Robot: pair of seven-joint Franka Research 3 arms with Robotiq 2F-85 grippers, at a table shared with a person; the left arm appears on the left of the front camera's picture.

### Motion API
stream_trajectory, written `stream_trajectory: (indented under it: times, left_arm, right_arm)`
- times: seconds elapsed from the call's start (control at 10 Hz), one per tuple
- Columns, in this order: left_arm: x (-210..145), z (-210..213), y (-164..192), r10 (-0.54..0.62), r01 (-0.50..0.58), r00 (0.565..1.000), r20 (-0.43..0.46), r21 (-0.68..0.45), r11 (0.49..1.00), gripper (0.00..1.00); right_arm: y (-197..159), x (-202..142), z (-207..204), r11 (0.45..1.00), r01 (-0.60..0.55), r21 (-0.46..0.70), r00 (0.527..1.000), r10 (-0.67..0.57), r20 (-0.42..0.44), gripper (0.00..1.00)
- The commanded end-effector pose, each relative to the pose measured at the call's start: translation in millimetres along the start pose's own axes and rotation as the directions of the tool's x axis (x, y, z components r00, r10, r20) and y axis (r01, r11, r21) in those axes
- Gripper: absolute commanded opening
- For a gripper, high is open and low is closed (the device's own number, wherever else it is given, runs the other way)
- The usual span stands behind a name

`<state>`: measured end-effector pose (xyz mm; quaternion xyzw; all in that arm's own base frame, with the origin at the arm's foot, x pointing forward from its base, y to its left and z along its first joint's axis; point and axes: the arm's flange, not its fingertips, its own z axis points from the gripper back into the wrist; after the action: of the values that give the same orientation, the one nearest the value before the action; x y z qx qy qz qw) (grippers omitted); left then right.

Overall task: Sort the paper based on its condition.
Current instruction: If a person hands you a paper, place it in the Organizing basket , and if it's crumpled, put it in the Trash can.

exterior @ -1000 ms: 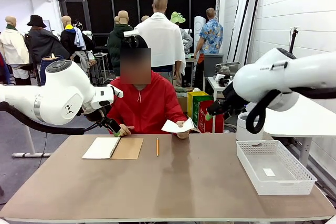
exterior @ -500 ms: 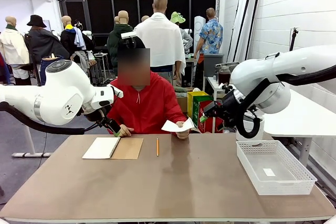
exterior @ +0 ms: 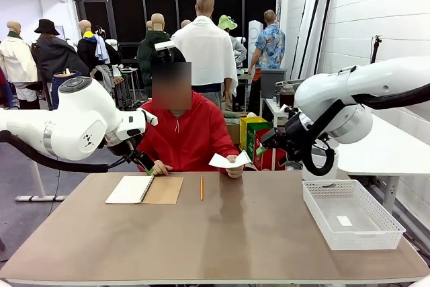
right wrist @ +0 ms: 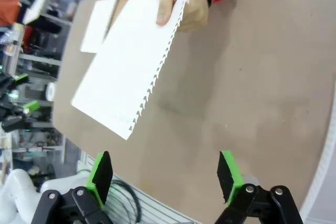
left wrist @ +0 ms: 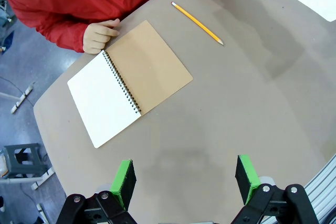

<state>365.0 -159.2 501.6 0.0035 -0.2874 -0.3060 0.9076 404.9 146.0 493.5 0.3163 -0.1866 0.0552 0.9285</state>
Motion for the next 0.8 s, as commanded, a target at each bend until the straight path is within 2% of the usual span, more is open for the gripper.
stream_trajectory:
  times: [0.0,0.2,0.5,0.7]
  left_arm:
    - [0.2,-1.1,0.9,-0.006,0.006,1.000,0.004,-0.002,1.000,1.00]
    - [0.2,-1.1,0.9,-0.006,0.006,1.000,0.004,-0.002,1.000,1.00]
    - [0.2,-1.1,0.9,-0.006,0.006,1.000,0.004,-0.002,1.000,1.00]
    - [0.2,-1.1,0.9,-0.006,0.006,1.000,0.004,-0.002,1.000,1.00]
  right_arm:
    - [-12.1,24.3,-13.5,0.976,0.160,0.145,0.986,-0.152,-0.066,1.00]
    - [-31.8,46.4,-28.0,0.927,0.280,0.251,0.955,-0.243,-0.167,1.00]
    - [-48.9,56.2,-57.5,0.879,0.392,0.271,0.910,-0.327,-0.256,1.00]
    - [-57.9,57.5,-79.3,0.820,0.483,0.306,0.862,-0.383,-0.331,1.00]
